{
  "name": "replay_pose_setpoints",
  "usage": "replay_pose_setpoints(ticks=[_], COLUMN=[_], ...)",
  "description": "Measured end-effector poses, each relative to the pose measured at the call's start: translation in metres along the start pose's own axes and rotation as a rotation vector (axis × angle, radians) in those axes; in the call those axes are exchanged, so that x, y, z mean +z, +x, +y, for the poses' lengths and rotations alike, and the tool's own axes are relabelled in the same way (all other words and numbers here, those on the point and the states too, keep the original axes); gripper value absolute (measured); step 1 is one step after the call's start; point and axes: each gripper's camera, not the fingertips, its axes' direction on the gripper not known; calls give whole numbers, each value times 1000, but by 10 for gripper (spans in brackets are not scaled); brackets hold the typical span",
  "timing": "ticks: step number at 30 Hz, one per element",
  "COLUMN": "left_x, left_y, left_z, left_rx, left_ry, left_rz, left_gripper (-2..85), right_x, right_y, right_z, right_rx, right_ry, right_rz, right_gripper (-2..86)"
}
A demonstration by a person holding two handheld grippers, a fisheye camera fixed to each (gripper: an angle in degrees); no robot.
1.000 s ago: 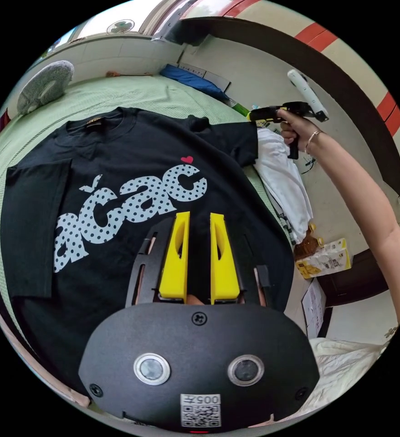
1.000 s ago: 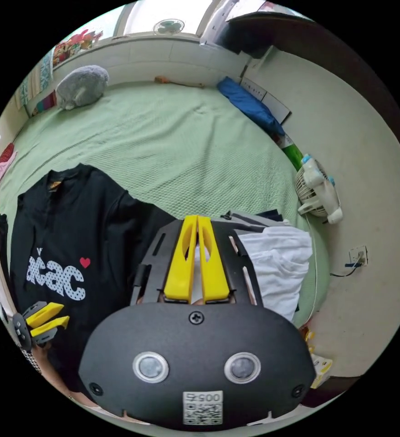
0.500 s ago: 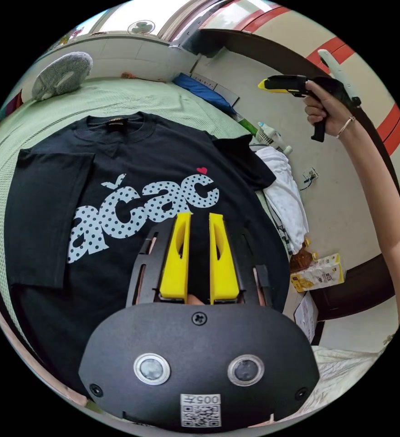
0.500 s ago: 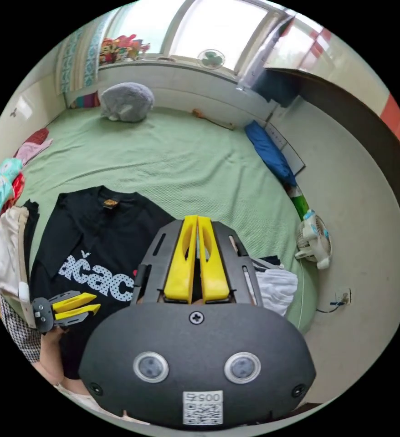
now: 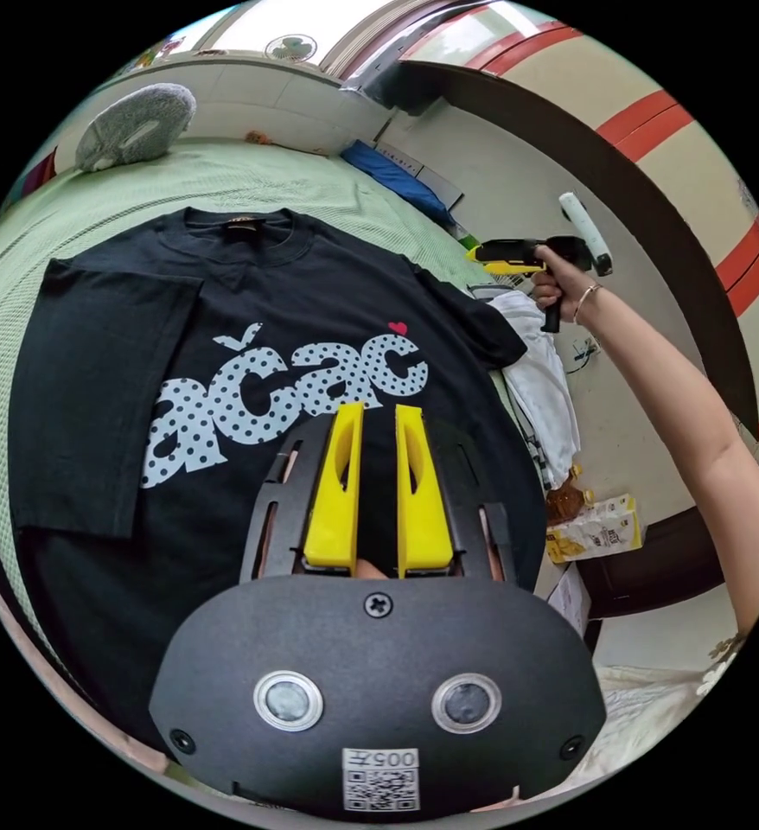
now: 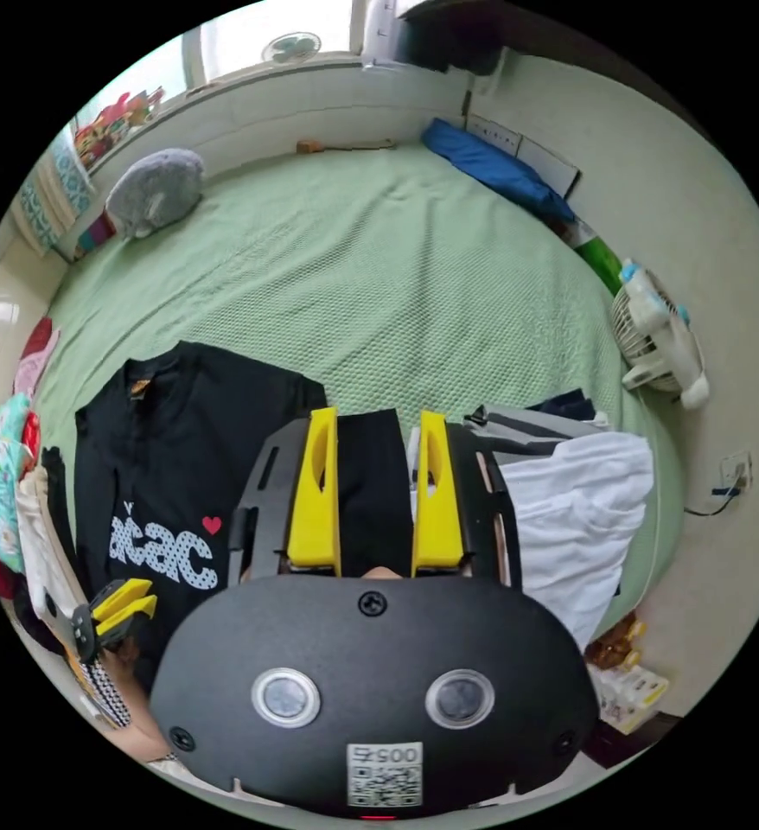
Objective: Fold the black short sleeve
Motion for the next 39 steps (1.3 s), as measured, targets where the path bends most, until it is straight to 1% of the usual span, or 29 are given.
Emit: replay_pose_setpoints(ticks=[3,7,12,15,17,19,24,27,29,31,33,35,38,39], left_x=[4,11,15,17,17,17,13,10,8,7,6,5,2,2], left_y=[-3,-3,-4,-5,-6,-7,-13,-19,-22,-24,-26,-31,-37,-37], left_z=[-2,-4,-6,-7,-8,-8,-8,-7,-7,-7,-7,-7,-6,-6], left_rx=[-9,-3,1,4,4,3,-7,-19,-22,-22,-24,-37,-55,-56], left_ry=[-8,-26,-42,-42,-40,-38,-25,-15,-11,-12,-15,-13,-4,-4], left_rz=[5,-5,-48,-37,-35,-31,-14,7,8,-8,-25,-14,21,21], left_gripper=[73,73,74,75,75,75,75,73,72,72,73,72,72,72], right_x=[22,49,71,74,68,57,17,-15,-39,-50,-52,-42,-27,-25], right_y=[13,30,37,42,48,52,50,34,6,-22,-49,-85,-114,-116], right_z=[-6,-16,-16,-12,-9,-5,7,16,25,29,31,33,37,39], right_rx=[27,62,41,28,51,45,-17,-85,-170,-235,-264,-335,-414,-419], right_ry=[-14,-54,-96,-71,-45,-6,99,181,272,315,297,214,141,141], right_rz=[9,-32,-25,-15,2,-8,-40,-34,-20,-19,-62,-151,-140,-136], right_gripper=[130,125,101,67,21,-2,-15,-14,-13,-11,-7,13,64,67])
